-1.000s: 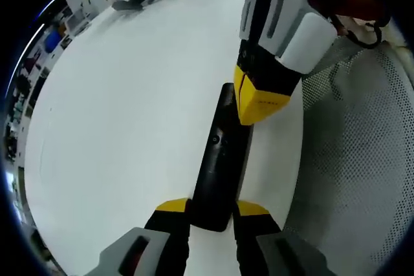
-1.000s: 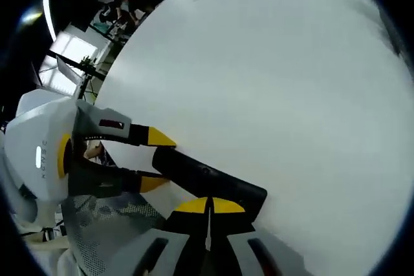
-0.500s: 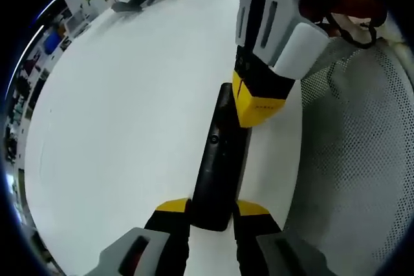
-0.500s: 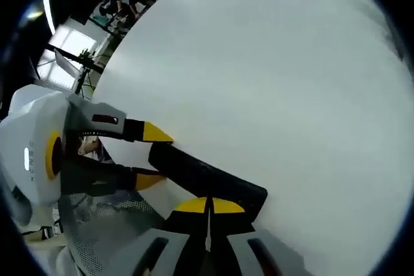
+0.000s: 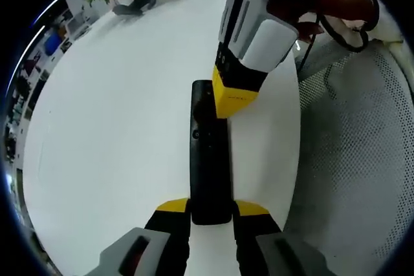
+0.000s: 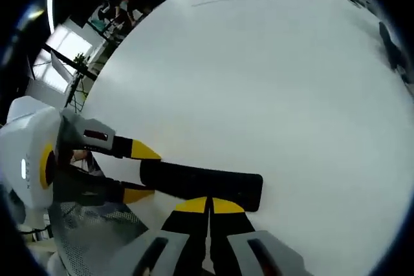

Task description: Press the specified remote control buttons in sequence, fully releasing each button before pressing the next.

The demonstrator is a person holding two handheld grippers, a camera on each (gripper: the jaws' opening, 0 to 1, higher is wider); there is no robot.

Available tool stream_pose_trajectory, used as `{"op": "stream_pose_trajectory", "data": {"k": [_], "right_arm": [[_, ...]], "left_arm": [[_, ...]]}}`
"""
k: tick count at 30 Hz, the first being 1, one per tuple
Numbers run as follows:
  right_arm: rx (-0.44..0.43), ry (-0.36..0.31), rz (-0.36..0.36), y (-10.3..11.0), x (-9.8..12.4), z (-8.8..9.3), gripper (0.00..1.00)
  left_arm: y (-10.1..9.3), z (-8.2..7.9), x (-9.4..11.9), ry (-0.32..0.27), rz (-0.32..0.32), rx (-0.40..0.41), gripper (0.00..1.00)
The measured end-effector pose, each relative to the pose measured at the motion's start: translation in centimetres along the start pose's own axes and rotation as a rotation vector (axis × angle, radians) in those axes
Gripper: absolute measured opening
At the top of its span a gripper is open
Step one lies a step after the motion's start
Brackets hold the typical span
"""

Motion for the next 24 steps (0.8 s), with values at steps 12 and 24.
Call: {"op": "stream_pose_trajectory", "data": {"k": [12, 24], "right_arm": [[-0.059, -0.026, -0.006, -0.8, 0.8, 0.2, 0.00], [-0.052, -0.043, -0.045, 0.0, 0.6, -0.3, 0.00]], "left_arm": [[0.2, 0.0, 0.0, 0.001, 0.014, -0.041, 0.24], [0.3, -0.3, 0.0, 0.033, 0.036, -0.129, 0.24]]}}
Point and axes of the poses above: the point that each gripper's makers call its tool centre point, and the gripper's own axes: x roughly backward along the fingers, y roughly to its left, z roughly out of its underside, the point moved 9 cm from there along x, roughly backward along the fingers, and after that the axes turned 4 degrees about x, right-handed, at the moved point
